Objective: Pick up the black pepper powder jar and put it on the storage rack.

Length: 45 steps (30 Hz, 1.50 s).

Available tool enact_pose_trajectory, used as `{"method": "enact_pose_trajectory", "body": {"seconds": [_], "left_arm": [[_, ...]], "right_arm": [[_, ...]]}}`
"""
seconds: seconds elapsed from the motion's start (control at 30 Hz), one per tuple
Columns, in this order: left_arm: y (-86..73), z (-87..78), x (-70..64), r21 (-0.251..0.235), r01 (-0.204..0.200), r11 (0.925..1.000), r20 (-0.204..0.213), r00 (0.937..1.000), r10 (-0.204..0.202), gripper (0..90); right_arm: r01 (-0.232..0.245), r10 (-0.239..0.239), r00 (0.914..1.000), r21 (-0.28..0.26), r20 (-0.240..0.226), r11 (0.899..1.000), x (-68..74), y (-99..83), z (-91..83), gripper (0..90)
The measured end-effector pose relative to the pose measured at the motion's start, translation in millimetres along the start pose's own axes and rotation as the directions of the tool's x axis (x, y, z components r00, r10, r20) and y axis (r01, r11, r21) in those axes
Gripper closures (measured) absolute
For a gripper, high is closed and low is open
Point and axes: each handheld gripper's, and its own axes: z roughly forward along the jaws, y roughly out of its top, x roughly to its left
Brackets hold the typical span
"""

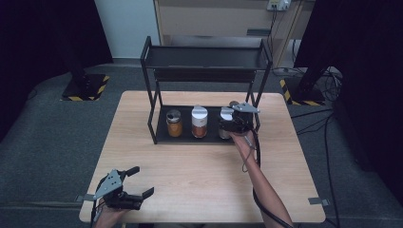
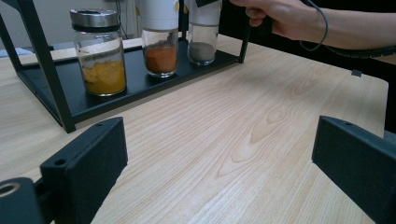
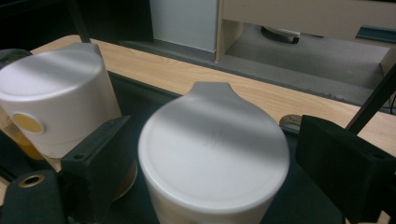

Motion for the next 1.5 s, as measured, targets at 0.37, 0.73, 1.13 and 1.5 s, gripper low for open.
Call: {"method": "enact_pose_trajectory", "body": {"seconds": [0.37, 0.73, 1.13, 1.5], "left_arm": [[0.1, -0.1, -0.2, 0.0, -0.004, 1.0, 0.0, 1.0, 0.004, 2.6], [0.3, 0.1, -0.7, 0.0, -0.009, 1.0, -0.002, 1.0, 0.009, 2.6], [-0.8, -0.2, -0.3, -0.012, -0.011, 0.9999, 0.005, 0.9999, 0.011, 2.6], [-2.1, 2.3, 2.0, -0.019, 0.003, 0.9998, 0.007, 1.0, -0.003, 2.5]], "right_arm": [[0.048, -0.048, 0.9985, -0.024, -0.027, 0.999, -5.4, 21.2, -20.1, 10.7], [0.079, -0.085, 0.991, -0.056, -0.104, 0.995, -11.6, 32.4, -44.1, 10.3], [0.121, -0.133, 0.9794, -0.085, -0.152, 0.989, -14.3, 30.8, -82.9, 10.4], [0.153, -0.172, 0.9649, -0.11, -0.198, 0.982, -13.5, 25.0, -122.5, 10.0]]}}
